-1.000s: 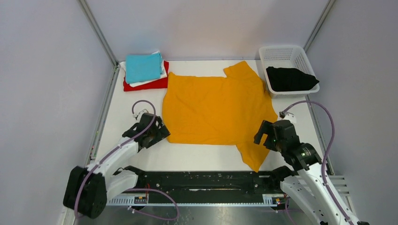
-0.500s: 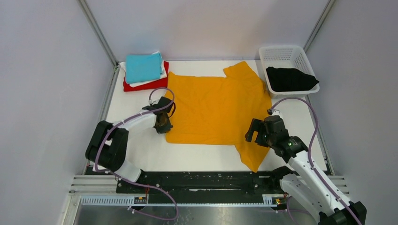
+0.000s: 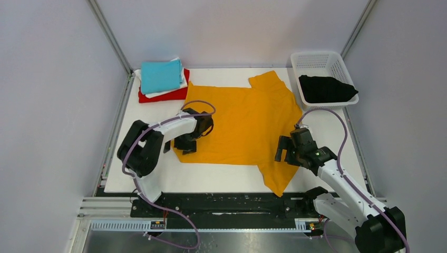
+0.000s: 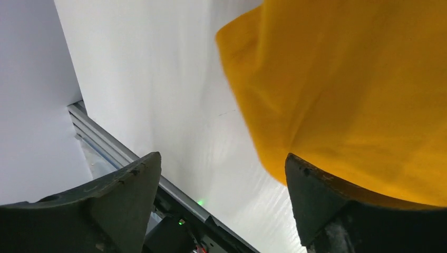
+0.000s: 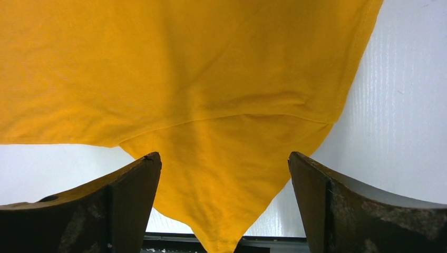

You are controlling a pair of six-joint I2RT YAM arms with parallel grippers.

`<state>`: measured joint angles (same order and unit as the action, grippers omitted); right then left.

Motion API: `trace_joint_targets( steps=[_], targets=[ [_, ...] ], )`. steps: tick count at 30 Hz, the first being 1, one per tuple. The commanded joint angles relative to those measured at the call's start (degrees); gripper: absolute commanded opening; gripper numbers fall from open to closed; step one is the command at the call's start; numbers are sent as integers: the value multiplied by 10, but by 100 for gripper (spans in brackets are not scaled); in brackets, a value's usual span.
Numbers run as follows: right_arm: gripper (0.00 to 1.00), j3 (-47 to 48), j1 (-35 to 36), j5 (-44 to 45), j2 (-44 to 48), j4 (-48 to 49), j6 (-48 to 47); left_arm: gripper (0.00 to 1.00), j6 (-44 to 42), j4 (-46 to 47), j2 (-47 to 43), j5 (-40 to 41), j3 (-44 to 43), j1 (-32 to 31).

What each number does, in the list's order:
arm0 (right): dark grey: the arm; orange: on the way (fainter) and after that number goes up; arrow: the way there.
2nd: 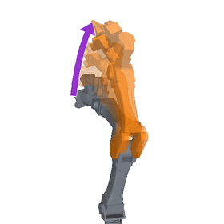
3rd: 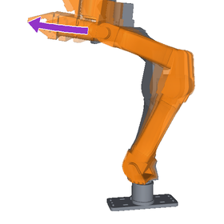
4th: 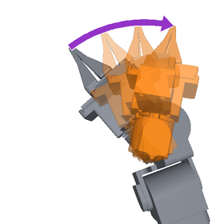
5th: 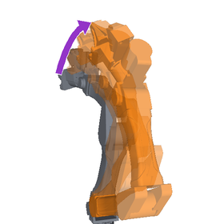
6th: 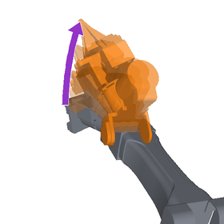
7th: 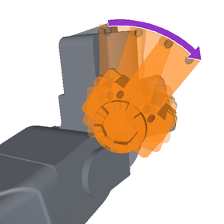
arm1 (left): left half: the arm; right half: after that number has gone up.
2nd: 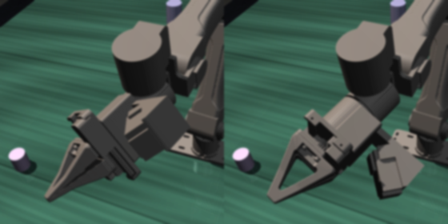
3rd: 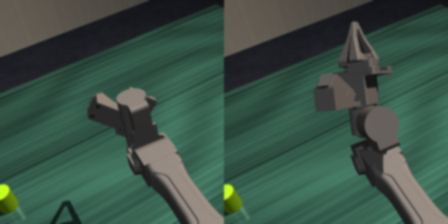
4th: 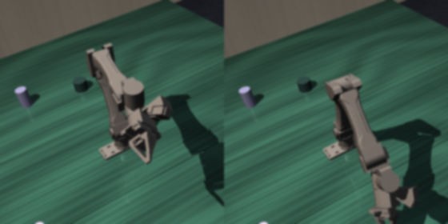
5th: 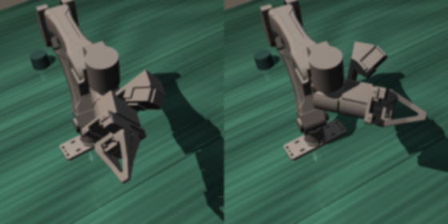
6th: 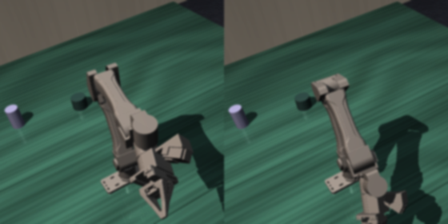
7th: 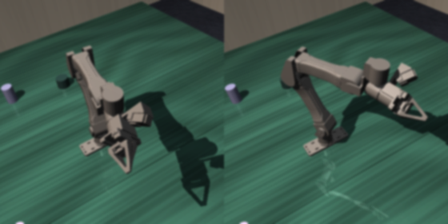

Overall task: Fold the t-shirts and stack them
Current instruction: Flatten out the tshirt

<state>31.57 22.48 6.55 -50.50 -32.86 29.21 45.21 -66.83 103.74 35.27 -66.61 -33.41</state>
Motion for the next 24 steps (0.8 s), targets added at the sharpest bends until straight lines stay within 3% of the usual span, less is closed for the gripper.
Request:
trace_joint_targets(
  steps=[1, 5, 10, 18, 21, 24],
  targets=[
    [100, 5, 1, 12, -5, 5, -20, 98, -7, 22, -128, -1, 19, 4],
    [100, 6, 0, -1, 2, 6, -30, 99, -25, 179, -249, -106, 88, 25],
    [100, -2, 0, -11, 30, 31, -25, 99, 14, 325, -366, -244, 223, 130],
    [100, -7, 0, -62, 10, 68, -2, 99, 85, 378, -534, -230, 381, 240],
    [100, -9, 0, -55, 7, 70, 1, 89, 89, 404, -549, -275, 411, 266],
    [100, -8, 0, -43, 4, 69, 1, 74, 88, 387, -540, -267, 416, 269]
  ],
)
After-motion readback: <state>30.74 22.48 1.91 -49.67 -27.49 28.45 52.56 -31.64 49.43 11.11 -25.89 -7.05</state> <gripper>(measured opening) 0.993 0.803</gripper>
